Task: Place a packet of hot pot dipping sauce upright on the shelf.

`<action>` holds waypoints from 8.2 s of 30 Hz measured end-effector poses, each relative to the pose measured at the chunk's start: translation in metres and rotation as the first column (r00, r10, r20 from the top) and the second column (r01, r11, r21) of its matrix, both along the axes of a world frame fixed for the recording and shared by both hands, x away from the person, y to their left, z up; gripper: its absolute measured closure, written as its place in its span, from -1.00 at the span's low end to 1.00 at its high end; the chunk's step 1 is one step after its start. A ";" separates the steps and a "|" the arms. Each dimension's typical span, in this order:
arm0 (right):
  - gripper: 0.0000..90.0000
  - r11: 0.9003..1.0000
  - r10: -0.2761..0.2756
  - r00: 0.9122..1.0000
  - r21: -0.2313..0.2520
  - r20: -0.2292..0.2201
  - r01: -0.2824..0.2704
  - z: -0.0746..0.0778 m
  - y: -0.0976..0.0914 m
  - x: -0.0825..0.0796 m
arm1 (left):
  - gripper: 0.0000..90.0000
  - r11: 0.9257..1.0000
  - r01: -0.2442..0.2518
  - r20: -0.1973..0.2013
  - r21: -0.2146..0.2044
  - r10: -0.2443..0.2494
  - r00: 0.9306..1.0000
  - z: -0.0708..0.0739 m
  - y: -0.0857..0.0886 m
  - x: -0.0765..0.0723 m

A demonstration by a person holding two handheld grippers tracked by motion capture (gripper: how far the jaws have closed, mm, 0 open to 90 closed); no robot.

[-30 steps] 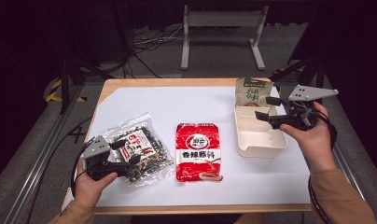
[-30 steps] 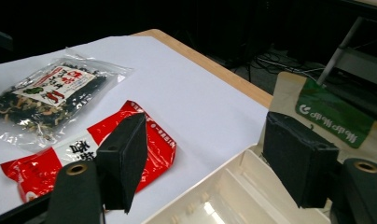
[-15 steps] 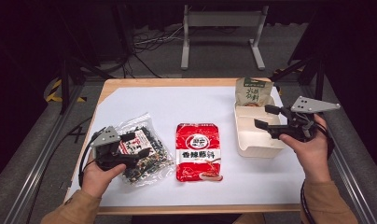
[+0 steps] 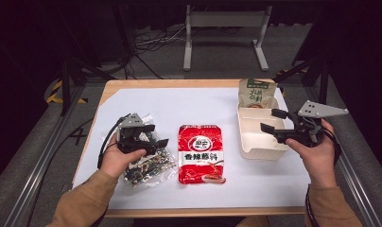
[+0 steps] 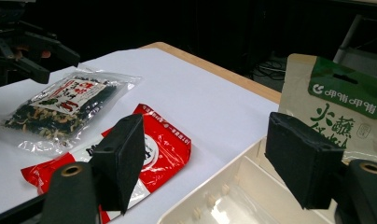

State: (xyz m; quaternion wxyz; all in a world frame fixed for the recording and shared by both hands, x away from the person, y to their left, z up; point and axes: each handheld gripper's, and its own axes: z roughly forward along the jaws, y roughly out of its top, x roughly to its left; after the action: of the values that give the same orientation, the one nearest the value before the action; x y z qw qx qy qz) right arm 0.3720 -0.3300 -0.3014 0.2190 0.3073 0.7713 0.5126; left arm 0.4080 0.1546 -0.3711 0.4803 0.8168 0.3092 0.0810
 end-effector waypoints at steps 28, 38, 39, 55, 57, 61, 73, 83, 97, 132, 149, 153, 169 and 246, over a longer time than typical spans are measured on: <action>-0.42 0.999 0.004 1.000 -0.042 -0.017 -0.005 -0.012 0.000 -0.018 | -0.52 0.999 0.024 -0.166 -0.024 -0.028 0.986 -0.029 -0.045 0.073; -0.43 0.999 0.010 1.000 -0.045 -0.020 -0.010 -0.014 0.000 -0.019 | -0.41 0.998 0.006 -0.148 -0.059 -0.015 0.989 -0.038 -0.052 0.087; -0.43 0.999 0.010 1.000 -0.045 -0.019 -0.011 -0.014 0.000 -0.018 | -0.38 0.998 0.004 -0.154 -0.070 -0.015 0.988 -0.039 -0.052 0.088; -0.44 0.998 0.028 0.999 -0.049 -0.039 -0.029 -0.021 0.006 -0.016 | -0.34 1.000 -0.010 -0.255 -0.026 0.002 0.967 -0.059 -0.060 0.101; -0.44 0.998 0.031 0.999 -0.054 -0.040 -0.033 -0.022 0.007 -0.015 | -0.33 1.000 -0.007 -0.289 -0.029 -0.001 0.957 -0.063 -0.062 0.103; -0.44 0.998 0.032 0.998 -0.056 -0.045 -0.034 -0.023 0.007 -0.015 | -0.28 1.000 -0.004 -0.298 -0.027 -0.004 0.955 -0.066 -0.064 0.104; -0.44 0.997 0.042 0.997 -0.059 -0.063 -0.046 -0.026 0.011 -0.014 | -0.22 0.999 0.025 -0.309 -0.028 -0.033 0.951 -0.067 -0.069 0.106; -0.41 0.996 0.058 0.995 -0.058 -0.077 -0.063 -0.029 0.015 -0.014 | -0.10 0.997 0.070 -0.323 -0.044 -0.081 0.943 -0.069 -0.077 0.106; -0.38 0.995 0.075 0.994 -0.065 -0.082 -0.080 -0.030 0.019 -0.014 | -0.12 0.986 0.163 -0.251 -0.033 -0.166 0.954 -0.045 -0.079 0.082; 0.23 0.974 0.145 0.987 -0.167 -0.074 -0.156 -0.031 0.024 -0.015 | 0.96 0.968 0.236 -0.233 0.087 -0.211 0.949 -0.051 -0.091 0.073; 0.37 0.978 0.175 0.983 -0.106 -0.049 -0.179 -0.021 0.023 -0.022 | 0.98 0.958 0.284 -0.138 0.033 -0.277 0.951 -0.001 -0.083 0.048; 0.35 0.977 0.184 0.982 -0.106 -0.035 -0.187 -0.019 0.024 -0.024 | 0.98 0.954 0.301 -0.110 0.013 -0.298 0.948 0.011 -0.081 0.039; 0.26 0.971 0.214 0.976 -0.100 -0.042 -0.217 -0.015 0.029 -0.028 | 0.99 0.921 0.390 -0.001 0.001 -0.390 0.921 0.052 -0.077 -0.004; 0.93 0.859 0.486 0.858 -0.093 -0.164 -0.504 -0.051 0.088 -0.025 | 0.42 0.922 0.370 0.221 -0.117 -0.339 0.914 0.091 -0.072 -0.055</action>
State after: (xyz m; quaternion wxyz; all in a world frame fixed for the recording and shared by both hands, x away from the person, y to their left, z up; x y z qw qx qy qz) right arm 0.3473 -0.2416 -0.3522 0.0471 0.1169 0.8696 0.4773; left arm 0.3525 0.0831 -0.2798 0.5775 0.8072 0.1120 0.0480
